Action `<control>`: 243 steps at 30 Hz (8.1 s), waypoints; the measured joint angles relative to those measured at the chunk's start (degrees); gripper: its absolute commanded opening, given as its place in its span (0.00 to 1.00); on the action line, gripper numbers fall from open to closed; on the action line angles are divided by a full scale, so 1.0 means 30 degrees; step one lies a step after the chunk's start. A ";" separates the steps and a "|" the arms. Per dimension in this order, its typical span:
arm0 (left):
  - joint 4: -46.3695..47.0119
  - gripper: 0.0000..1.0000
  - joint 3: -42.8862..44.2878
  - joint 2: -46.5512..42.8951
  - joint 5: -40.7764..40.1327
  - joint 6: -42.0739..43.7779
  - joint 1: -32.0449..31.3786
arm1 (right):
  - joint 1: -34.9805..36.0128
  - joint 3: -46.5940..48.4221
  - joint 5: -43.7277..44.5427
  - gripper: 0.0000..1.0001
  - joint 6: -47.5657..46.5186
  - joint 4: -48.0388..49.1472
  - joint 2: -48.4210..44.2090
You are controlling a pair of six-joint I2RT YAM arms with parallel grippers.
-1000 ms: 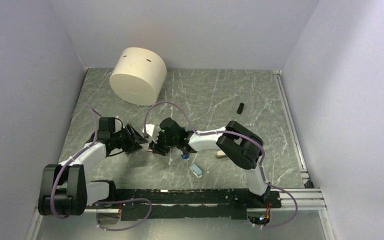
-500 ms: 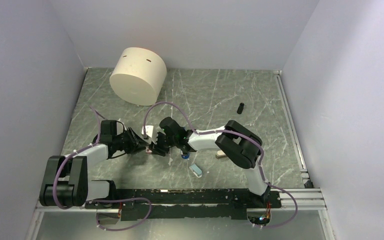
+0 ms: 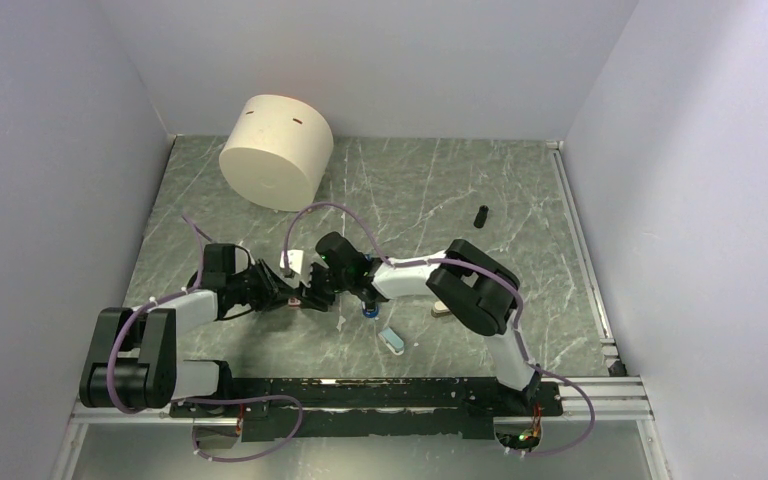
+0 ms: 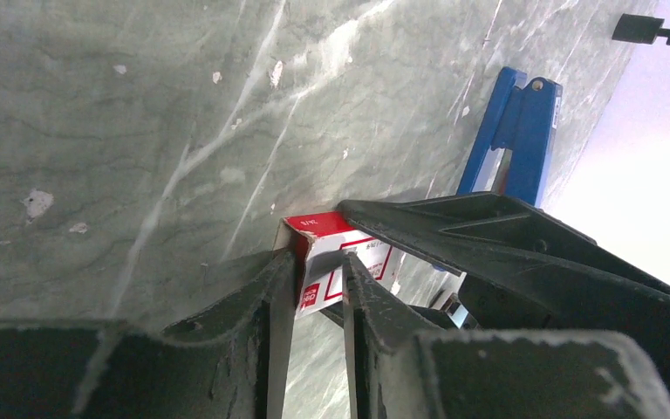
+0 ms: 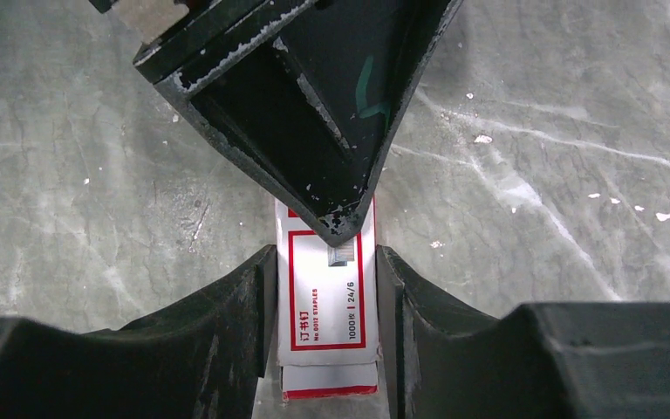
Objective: Load the staples into the stapler
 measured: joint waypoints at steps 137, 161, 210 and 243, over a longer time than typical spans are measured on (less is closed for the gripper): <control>-0.4073 0.30 0.1989 0.0758 -0.0350 0.1231 0.0991 | 0.1158 0.6783 1.1278 0.39 1.6014 -1.4302 0.0401; -0.4889 0.09 0.2477 0.0328 -0.1960 0.1654 0.0991 | 0.1115 0.6783 1.1941 0.00 1.6495 -1.4200 0.0401; -0.4546 0.06 0.1399 -0.1792 -0.2885 0.1348 0.4830 | -0.1282 0.7249 1.0091 0.00 1.5460 -1.1730 0.1151; -1.0149 0.85 0.7424 -0.3373 -0.6550 0.3796 0.5260 | -0.3293 0.5144 0.9741 0.63 1.4105 -1.0652 -0.3585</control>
